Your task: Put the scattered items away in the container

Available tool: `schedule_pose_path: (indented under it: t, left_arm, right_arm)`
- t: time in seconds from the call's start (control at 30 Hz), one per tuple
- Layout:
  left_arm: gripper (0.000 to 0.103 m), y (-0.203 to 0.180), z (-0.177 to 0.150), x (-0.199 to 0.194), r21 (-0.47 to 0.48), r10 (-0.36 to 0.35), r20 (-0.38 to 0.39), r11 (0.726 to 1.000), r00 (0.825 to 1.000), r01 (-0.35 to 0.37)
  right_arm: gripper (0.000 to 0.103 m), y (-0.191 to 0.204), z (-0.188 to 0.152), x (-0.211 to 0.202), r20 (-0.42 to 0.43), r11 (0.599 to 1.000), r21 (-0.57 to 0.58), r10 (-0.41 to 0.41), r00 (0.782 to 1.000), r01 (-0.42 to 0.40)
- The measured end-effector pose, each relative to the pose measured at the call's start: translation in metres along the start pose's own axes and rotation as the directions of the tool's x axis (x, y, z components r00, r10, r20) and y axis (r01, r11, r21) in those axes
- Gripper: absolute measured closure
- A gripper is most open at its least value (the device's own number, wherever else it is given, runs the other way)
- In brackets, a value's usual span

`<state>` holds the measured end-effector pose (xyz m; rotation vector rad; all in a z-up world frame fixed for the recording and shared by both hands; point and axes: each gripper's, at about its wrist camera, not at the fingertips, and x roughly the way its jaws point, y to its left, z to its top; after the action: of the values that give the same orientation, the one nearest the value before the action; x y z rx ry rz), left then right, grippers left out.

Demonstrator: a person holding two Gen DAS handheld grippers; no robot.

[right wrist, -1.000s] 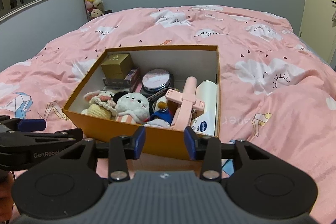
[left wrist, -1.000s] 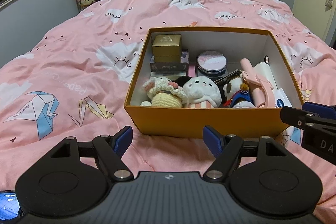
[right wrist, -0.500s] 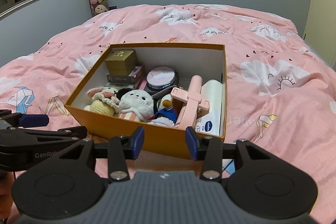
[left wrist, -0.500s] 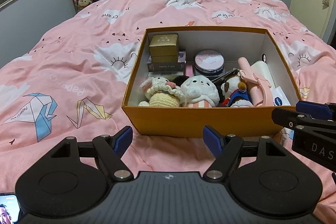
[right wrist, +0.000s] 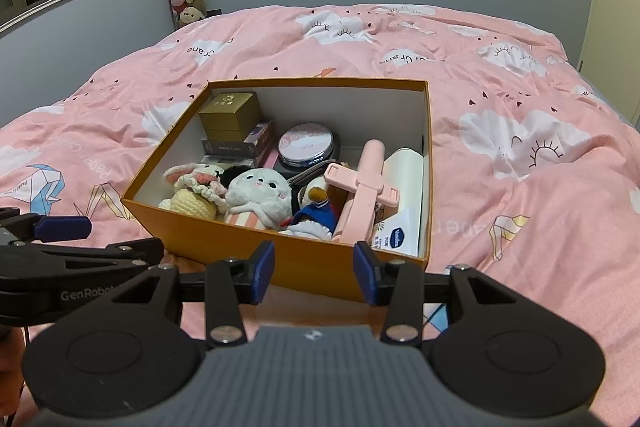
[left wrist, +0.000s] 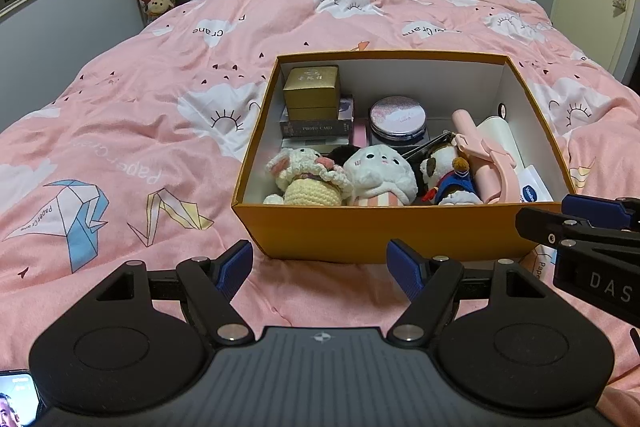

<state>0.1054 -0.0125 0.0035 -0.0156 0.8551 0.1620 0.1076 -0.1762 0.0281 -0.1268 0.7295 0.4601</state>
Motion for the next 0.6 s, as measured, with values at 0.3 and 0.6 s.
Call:
schedule_pose_path:
  t: [0.3, 0.6]
  left_arm:
    - [0.016, -0.0002, 0.0, -0.0003, 0.004, 0.001, -0.002, 1.0, 1.0, -0.001]
    - [0.016, -0.0006, -0.0007, -0.0006, 0.007, 0.0, 0.0, 1.0, 1.0, 0.0]
  right_arm:
    - [0.056, -0.0008, -0.0019, 0.0002, -0.005, 1.0, 0.004, 0.001, 1.0, -0.001]
    - [0.056, -0.0018, -0.0021, 0.0006, -0.005, 1.0, 0.006, 0.002, 1.0, -0.002]
